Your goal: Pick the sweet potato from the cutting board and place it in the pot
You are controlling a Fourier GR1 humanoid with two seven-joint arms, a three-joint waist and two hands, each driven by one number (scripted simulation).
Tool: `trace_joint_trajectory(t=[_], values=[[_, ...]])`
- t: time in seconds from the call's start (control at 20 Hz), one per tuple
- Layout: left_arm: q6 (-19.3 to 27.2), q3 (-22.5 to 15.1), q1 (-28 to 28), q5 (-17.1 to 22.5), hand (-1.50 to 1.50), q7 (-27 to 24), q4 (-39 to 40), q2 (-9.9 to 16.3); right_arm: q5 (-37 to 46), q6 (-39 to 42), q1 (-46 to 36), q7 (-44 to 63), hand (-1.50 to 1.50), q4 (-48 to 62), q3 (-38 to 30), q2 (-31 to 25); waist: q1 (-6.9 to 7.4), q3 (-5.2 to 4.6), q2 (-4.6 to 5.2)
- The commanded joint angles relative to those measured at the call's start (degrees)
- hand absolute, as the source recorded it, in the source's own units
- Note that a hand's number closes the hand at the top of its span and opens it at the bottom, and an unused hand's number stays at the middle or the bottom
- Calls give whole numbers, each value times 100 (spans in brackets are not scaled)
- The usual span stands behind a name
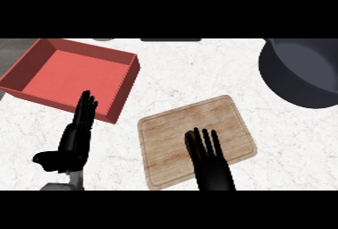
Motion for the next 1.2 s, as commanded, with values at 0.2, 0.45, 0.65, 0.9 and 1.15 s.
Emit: trace_joint_trajectory(t=[0.2, 0.45, 0.65, 0.9, 1.15], values=[[-46, 148, -311, -156, 0, 293, -10, -125, -73, -423, -268, -323, 150, 684, -241, 37, -4, 0, 1], [134, 3, -201, -307, 0, 438, -293, -234, 353, -1379, -876, -345, 150, 1329, -283, 168, 16, 2, 4], [-236, 247, 132, -187, 0, -181, 79, -124, 476, -888, -950, -524, 150, 881, -274, 165, 5, -1, 0], [-451, 536, -316, -73, 0, 135, 146, 77, 637, -1727, -646, -485, 150, 891, -93, -59, -15, -1, 2], [-371, 157, 78, -177, 0, -30, -239, -128, -1104, -655, -1992, 527, 150, 1413, -2391, 369, 290, 28, 164]])
